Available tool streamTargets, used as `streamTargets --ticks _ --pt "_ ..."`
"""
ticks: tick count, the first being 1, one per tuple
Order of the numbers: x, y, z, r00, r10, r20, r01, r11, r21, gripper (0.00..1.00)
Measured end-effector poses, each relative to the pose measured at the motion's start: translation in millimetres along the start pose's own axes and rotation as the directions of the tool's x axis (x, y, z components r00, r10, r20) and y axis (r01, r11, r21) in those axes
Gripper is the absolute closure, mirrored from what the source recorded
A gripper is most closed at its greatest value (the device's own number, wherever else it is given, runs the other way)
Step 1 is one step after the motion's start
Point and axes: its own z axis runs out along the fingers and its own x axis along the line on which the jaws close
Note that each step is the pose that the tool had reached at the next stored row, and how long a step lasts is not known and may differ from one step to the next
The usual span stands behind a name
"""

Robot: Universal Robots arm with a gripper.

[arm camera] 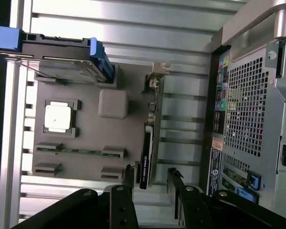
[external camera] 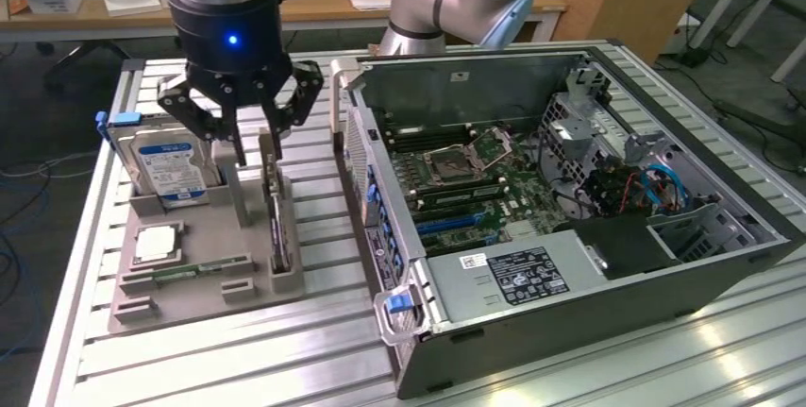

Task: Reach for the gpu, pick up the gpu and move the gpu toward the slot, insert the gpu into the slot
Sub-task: 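Pick up the gpu and move the gpu toward the slot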

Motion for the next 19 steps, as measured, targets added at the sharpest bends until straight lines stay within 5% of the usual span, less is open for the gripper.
streamTargets --ticks 19 --pt "0.6 0.4 31.4 0.9993 0.036 0.0016 -0.036 0.9993 0.0008 0.58"
